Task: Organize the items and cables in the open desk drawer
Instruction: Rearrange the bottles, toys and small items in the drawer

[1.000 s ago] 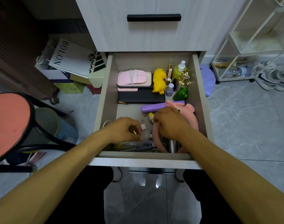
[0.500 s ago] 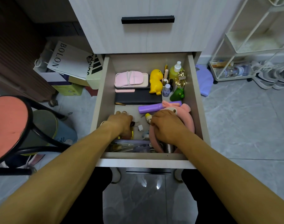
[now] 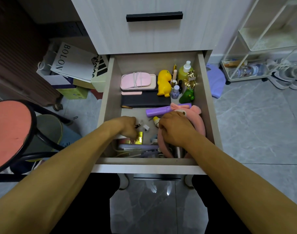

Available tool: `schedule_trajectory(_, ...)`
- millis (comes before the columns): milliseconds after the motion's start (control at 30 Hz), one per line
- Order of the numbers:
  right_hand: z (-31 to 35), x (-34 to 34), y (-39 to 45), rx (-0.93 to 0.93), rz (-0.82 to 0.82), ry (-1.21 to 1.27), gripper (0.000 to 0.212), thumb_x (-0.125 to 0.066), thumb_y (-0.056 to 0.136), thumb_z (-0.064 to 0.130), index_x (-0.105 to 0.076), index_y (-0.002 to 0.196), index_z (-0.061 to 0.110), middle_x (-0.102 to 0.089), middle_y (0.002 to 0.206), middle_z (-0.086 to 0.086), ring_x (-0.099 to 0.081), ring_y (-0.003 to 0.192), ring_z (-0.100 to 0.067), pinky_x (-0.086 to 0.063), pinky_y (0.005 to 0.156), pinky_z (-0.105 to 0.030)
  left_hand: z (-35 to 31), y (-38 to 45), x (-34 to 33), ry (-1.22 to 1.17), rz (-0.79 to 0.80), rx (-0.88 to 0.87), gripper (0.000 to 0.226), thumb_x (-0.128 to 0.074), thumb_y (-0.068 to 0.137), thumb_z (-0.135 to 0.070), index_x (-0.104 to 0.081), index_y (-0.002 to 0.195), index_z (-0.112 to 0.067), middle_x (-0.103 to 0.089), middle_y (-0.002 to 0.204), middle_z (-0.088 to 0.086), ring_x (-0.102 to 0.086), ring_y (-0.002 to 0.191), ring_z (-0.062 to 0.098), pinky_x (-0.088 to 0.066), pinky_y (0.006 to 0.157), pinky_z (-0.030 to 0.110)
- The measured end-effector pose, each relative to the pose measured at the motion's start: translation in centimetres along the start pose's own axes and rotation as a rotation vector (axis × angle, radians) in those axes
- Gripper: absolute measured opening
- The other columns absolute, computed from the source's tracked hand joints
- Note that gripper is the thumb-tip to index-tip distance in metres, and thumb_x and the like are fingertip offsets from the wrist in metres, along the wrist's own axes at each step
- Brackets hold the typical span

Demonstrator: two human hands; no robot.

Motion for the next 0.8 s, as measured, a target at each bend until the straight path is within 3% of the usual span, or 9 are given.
schedule_trajectory(167,-0.1,0.1,0.1,-0.003,0.000,0.011,0.024,-0.051,0.089,0.021,-0.065,0.109,0.018,-0.061,0.114,-0.003,-0.051,0.108,-0.025,-0.035,0.096,-0.035,0.0,-0.5,0.4,-0.183,0.022,0.001,0.072,-0.073,0.079,-0.023,-0.028,0.136,-0.025,-0.055,0.116,0.008,-0.060,0.094,0.025,-0.056,0.083,0.042)
schedule_trajectory(267,-0.1,0.1,0.3,-0.013,-0.012,0.027,0.022,-0.052,0.088,0.020,-0.066,0.105,0.017,-0.063,0.111,-0.004,-0.053,0.106,-0.025,-0.035,0.095,-0.035,-0.2,-0.8,-1.0,-0.177,-0.014,-0.030,0.074,-0.069,0.085,-0.014,-0.021,0.140,-0.026,-0.056,0.114,0.010,-0.060,0.092,0.023,-0.056,0.081,0.037)
schedule_trajectory(367,-0.1,0.2,0.3,-0.019,-0.016,0.047,0.023,-0.052,0.088,0.021,-0.066,0.105,0.018,-0.063,0.111,-0.003,-0.053,0.106,-0.025,-0.035,0.093,-0.034,0.0,-1.2,-1.7,-0.165,-0.115,-0.104,0.064,-0.068,0.084,-0.009,-0.034,0.135,-0.027,-0.059,0.108,0.005,-0.059,0.091,0.021,-0.054,0.077,0.033)
schedule_trajectory(500,0.0,0.3,0.1,-0.006,-0.003,0.019,0.023,-0.050,0.089,0.022,-0.065,0.106,0.019,-0.062,0.112,-0.003,-0.052,0.107,-0.025,-0.035,0.092,-0.035,0.1,-2.5,-0.9,-0.076,-0.365,-0.126,0.034,-0.070,0.084,-0.019,-0.058,0.116,-0.025,-0.065,0.109,0.006,-0.061,0.095,0.026,-0.055,0.084,0.040)
schedule_trajectory(633,0.2,0.5,0.0,0.009,0.013,-0.013,0.022,-0.048,0.091,0.021,-0.062,0.108,0.018,-0.060,0.114,-0.003,-0.049,0.108,-0.025,-0.037,0.092,-0.037,-0.3,-3.1,0.2,-0.012,-0.561,-0.107,0.036,-0.069,0.087,-0.021,-0.057,0.121,-0.024,-0.062,0.111,0.005,-0.061,0.097,0.026,-0.054,0.084,0.039)
schedule_trajectory(800,0.8,0.6,0.4,0.072,0.078,-0.153,0.035,-0.050,0.091,0.024,-0.053,0.125,0.016,-0.054,0.125,-0.006,-0.046,0.116,-0.025,-0.040,0.091,-0.037,-0.1,-1.0,2.4,0.045,-0.606,-0.079,0.029,-0.064,0.091,-0.016,-0.057,0.119,-0.020,-0.060,0.108,0.008,-0.060,0.094,0.026,-0.052,0.081,0.036)
Point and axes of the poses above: each hand's wrist, its own y-axis towards the middle knuckle, its own x-axis out of the back of the hand, z = x × y, the point moved 1 cm from there along y, towards the middle knuckle
